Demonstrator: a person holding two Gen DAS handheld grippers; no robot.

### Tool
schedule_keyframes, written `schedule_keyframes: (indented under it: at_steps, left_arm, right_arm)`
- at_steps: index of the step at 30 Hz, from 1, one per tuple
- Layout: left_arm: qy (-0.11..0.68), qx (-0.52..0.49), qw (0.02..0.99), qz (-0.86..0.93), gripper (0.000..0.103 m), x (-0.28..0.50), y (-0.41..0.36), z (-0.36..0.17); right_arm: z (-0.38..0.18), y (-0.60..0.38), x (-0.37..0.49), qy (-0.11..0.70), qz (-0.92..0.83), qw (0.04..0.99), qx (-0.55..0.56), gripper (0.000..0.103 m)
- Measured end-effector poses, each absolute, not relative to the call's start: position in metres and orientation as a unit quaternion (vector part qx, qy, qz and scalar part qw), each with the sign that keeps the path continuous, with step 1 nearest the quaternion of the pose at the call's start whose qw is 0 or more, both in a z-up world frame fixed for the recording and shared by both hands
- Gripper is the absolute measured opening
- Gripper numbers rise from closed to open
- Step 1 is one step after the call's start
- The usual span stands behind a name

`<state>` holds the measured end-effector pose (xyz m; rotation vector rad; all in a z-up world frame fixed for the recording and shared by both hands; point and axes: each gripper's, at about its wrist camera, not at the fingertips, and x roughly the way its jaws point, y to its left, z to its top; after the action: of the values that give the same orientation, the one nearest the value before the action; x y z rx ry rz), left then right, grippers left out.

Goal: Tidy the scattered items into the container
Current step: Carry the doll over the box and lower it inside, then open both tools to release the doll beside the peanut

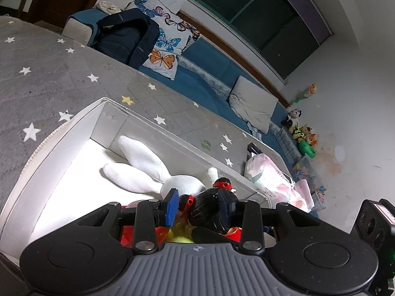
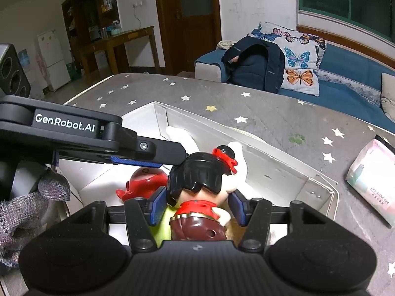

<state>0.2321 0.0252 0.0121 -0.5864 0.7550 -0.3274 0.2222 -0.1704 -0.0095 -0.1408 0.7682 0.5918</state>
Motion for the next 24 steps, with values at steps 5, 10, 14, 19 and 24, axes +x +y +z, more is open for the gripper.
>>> schedule_keyframes:
  at_steps: [5,10,14,19,24]
  left_arm:
    - [0.367,-0.269,0.878,-0.151,0.038,0.231,0.024,0.011]
    - [0.371,-0.271,0.876,-0.147,0.037,0.231,0.024,0.007]
    - [0.37,-0.265,0.878,-0.148,0.037,0.23,0.024,0.007]
    - [0.365,-0.245,0.887,-0.142,0.037,0.225,0.021,0.011]
    - [0.35,-0.212,0.902,-0.135,0.037,0.212,0.019,0.023]
  right_arm:
    - [-0.008,-0.168,0.219,0.367,0.284,0.883,-0.075,0.06]
    - [-0.007,-0.165,0.219,0.367,0.282,0.882,-0.084,0.06]
    - [-0.008,-0.163,0.217,0.367,0.282,0.882,-0.088,0.06]
    - [-0.006,-0.166,0.215,0.362,0.28,0.885,-0.084,0.06]
    - [0.003,-0.169,0.202,0.348,0.278,0.892,-0.081,0.062]
